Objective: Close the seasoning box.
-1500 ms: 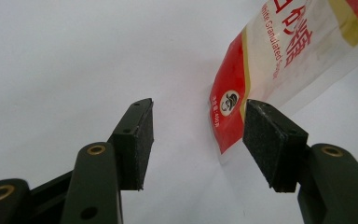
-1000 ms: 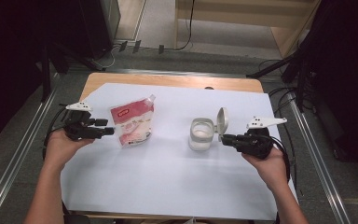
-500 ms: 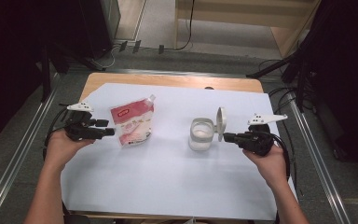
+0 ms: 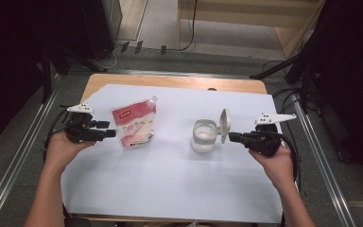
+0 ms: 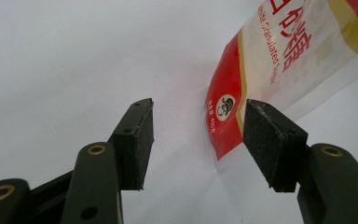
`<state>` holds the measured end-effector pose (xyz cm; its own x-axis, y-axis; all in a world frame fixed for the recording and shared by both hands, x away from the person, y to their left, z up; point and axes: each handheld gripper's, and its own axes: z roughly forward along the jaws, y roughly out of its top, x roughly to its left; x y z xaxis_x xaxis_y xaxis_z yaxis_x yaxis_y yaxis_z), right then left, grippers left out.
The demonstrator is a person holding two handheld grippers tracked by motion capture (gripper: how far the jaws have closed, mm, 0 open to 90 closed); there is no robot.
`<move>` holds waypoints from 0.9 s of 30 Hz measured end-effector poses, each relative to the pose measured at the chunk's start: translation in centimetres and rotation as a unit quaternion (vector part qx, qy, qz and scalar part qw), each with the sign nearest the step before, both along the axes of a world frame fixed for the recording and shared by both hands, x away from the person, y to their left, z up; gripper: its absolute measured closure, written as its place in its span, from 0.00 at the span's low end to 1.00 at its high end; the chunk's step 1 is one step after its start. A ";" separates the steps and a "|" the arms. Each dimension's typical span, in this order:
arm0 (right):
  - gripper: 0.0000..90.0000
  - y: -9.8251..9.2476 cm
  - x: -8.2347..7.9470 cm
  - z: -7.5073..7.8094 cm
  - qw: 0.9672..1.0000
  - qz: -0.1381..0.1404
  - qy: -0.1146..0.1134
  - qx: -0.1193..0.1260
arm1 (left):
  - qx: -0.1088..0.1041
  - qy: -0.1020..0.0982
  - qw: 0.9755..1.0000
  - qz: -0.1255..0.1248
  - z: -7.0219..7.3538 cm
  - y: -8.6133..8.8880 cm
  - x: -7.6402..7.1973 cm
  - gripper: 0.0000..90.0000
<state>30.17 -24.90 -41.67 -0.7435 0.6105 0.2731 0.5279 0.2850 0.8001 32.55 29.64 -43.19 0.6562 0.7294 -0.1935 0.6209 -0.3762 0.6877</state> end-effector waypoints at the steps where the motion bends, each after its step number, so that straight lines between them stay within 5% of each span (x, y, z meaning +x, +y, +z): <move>1: 1.00 -0.1 0.1 0.1 1.000 0.000 -0.001 0.003 | 0.000 0.001 1.000 0.000 0.0 0.0 0.0 0.49; 12: 1.00 -0.8 1.9 0.4 1.000 -0.026 -0.001 0.005 | -0.002 -0.004 1.000 0.000 0.0 0.0 -0.1 0.49; 27: 1.00 0.6 4.5 -0.2 0.999 -0.045 0.019 0.007 | -0.004 -0.006 1.000 0.003 -0.1 -0.1 -0.1 0.49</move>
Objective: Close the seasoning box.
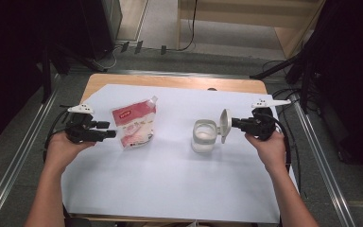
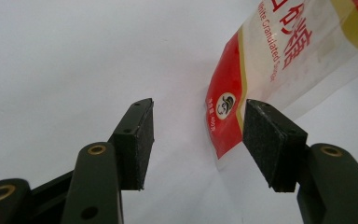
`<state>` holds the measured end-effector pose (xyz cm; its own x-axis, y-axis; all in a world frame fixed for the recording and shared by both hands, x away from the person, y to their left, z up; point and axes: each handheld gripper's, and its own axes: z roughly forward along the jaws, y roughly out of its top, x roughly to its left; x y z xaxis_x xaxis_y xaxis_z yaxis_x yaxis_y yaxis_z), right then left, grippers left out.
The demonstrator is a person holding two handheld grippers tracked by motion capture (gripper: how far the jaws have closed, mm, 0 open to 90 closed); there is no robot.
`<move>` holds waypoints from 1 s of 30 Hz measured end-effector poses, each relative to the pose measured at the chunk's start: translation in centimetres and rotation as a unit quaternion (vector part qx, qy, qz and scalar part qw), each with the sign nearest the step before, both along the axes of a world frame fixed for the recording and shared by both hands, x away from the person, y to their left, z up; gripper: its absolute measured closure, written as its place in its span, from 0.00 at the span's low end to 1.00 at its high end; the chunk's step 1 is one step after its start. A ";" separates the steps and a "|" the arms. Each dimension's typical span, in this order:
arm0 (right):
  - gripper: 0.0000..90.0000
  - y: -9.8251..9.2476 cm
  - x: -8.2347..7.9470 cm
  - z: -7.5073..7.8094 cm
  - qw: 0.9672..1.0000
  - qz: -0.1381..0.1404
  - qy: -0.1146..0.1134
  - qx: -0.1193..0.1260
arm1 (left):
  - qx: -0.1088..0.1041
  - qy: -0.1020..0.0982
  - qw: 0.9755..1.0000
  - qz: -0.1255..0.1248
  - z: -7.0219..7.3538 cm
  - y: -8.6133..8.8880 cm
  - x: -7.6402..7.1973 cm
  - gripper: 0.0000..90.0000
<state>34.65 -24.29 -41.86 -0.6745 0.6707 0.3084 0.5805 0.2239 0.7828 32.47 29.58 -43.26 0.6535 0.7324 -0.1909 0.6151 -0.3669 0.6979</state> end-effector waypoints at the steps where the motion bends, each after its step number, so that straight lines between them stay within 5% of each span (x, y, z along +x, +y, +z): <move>1: 1.00 0.1 0.0 -0.1 1.000 0.001 -0.003 -0.002 | 0.000 0.000 1.000 0.001 0.1 0.0 0.0 0.49; 30: 0.96 3.6 -1.4 1.3 0.998 0.044 -0.031 -0.019 | 0.011 0.009 1.000 -0.009 -0.2 -0.2 0.1 0.49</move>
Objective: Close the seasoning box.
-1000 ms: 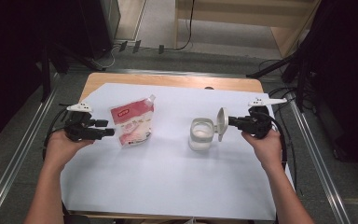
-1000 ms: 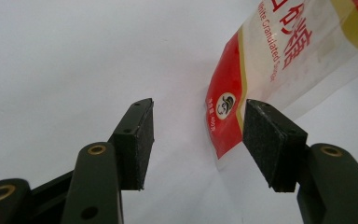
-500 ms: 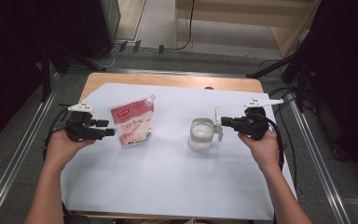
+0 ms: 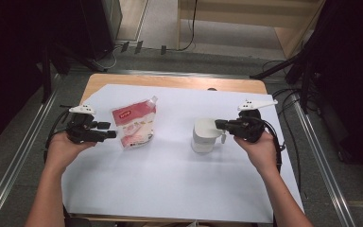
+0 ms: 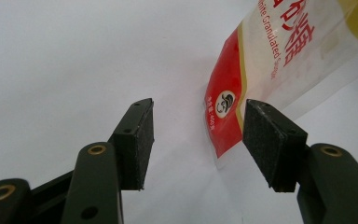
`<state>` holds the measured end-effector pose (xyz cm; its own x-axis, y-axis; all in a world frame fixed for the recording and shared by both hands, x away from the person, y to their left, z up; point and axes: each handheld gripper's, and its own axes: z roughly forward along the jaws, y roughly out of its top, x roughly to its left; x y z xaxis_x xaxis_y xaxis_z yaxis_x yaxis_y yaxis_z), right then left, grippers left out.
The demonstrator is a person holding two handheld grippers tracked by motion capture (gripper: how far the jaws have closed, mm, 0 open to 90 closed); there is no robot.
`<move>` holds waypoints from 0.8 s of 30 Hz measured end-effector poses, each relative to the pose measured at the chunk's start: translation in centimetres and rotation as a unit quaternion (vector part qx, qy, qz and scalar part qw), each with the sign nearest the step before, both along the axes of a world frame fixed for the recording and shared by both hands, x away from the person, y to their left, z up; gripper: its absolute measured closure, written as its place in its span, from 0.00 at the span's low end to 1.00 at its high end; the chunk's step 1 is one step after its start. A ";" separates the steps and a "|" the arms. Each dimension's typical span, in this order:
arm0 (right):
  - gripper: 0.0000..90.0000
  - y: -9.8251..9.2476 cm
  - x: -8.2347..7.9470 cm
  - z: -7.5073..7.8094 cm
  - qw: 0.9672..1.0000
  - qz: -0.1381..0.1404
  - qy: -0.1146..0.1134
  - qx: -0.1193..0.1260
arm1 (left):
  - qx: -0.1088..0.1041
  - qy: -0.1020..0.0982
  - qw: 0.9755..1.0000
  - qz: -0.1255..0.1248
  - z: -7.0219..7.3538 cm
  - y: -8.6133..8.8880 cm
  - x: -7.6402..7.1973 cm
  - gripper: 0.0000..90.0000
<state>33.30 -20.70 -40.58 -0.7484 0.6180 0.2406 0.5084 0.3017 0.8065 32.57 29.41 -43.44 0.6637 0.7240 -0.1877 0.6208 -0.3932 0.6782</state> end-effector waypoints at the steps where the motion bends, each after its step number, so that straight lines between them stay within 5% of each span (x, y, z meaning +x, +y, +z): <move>1: 0.94 0.0 -0.1 0.0 1.000 0.001 -0.002 -0.001 | 0.000 0.000 1.000 0.000 0.0 0.0 0.0 0.49; 24: 0.63 -1.6 0.0 -0.1 1.000 -0.012 -0.024 0.014 | -0.002 0.001 1.000 0.013 -0.5 0.4 0.0 0.49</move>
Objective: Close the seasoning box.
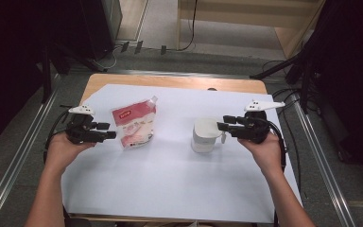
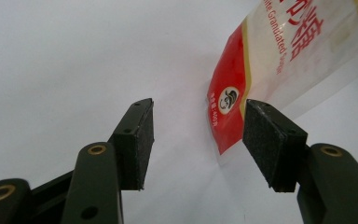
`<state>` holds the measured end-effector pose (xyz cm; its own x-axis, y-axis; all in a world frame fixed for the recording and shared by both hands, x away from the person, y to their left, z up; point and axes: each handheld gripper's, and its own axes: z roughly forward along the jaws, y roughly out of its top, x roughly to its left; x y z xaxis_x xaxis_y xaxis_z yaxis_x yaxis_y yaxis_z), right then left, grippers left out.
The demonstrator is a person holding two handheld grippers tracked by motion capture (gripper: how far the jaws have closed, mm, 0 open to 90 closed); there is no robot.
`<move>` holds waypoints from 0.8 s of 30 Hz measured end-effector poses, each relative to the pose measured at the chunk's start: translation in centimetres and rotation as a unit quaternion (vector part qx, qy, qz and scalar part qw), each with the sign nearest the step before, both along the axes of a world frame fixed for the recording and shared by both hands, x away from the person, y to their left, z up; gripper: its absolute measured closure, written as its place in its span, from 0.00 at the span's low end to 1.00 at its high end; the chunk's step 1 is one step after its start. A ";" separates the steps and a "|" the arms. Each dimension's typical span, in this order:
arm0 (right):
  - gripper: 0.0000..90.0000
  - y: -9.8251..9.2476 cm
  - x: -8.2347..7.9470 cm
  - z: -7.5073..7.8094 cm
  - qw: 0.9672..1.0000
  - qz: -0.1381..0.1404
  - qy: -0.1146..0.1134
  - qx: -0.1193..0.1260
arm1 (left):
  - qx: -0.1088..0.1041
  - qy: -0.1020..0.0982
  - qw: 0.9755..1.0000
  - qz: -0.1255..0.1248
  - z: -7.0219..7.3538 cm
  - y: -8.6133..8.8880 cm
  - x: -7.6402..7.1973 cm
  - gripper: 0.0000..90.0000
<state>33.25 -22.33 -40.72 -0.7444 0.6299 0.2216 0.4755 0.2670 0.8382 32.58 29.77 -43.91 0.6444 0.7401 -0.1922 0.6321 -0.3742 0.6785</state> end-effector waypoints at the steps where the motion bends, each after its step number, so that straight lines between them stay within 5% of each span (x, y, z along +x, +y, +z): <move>1: 0.61 -0.3 0.1 0.0 1.000 -0.002 -0.002 0.001 | 0.000 0.002 1.000 0.000 0.0 0.0 0.0 0.49; 24: 0.55 -3.3 0.0 -1.7 0.999 -0.041 0.004 -0.008 | 0.005 0.001 1.000 -0.007 -0.1 -0.2 -0.7 0.49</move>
<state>33.21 -25.67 -42.41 -0.6884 0.6919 0.2176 0.5037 0.2402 0.8298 31.85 29.58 -44.00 0.6538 0.7336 -0.1854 0.6282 -0.3897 0.6734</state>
